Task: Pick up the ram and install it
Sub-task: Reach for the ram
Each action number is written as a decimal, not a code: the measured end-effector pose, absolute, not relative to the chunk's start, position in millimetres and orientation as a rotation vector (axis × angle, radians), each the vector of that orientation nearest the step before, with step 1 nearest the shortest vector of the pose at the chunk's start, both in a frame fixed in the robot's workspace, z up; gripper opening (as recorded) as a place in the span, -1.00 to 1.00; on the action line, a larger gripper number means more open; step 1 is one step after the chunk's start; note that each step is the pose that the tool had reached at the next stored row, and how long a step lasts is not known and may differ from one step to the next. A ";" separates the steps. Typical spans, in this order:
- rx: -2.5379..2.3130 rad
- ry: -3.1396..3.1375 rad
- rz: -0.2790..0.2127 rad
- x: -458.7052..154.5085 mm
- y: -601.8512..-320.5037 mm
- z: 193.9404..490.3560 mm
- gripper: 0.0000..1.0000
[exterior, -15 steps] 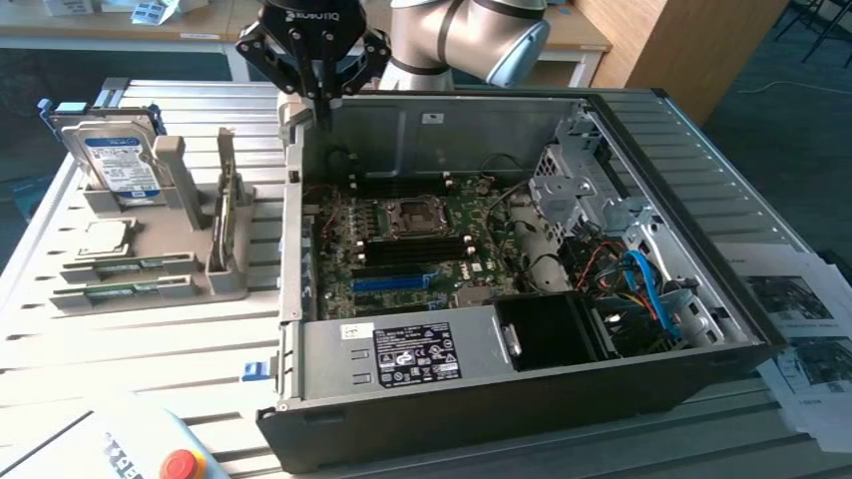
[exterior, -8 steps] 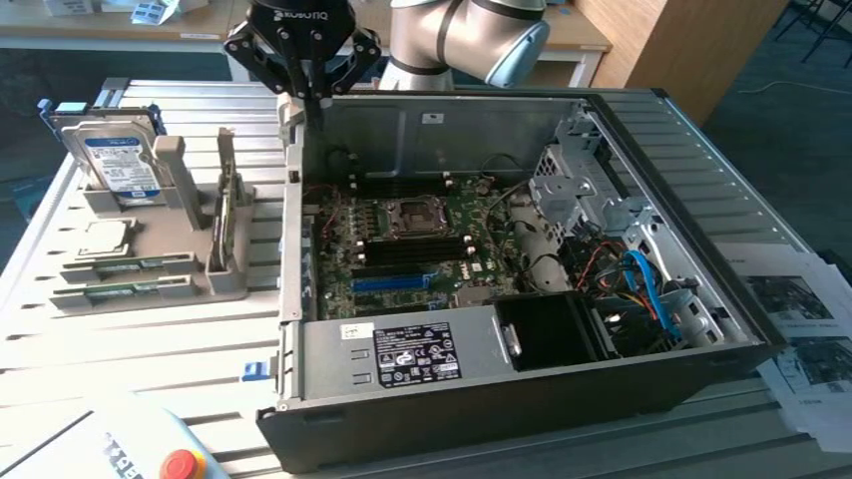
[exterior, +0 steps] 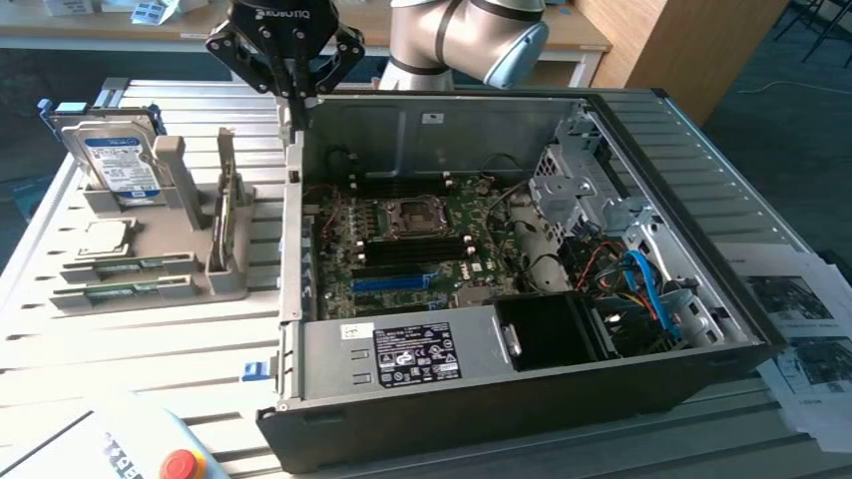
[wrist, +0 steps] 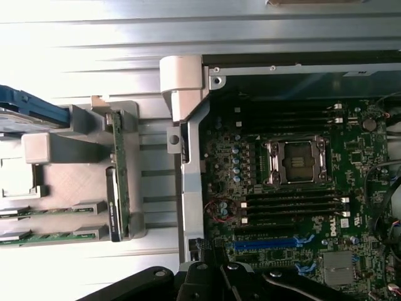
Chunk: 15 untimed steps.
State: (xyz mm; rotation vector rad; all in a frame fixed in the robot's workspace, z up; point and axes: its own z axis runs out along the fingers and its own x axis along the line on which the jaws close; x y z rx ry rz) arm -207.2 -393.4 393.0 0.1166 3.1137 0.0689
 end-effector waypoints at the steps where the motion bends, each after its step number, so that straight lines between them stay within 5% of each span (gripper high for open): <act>1: 0.117 3.114 0.069 -209.0 -393.3 393.0 -0.80; 15: 0.117 3.114 0.069 -246.5 -389.8 393.0 -0.80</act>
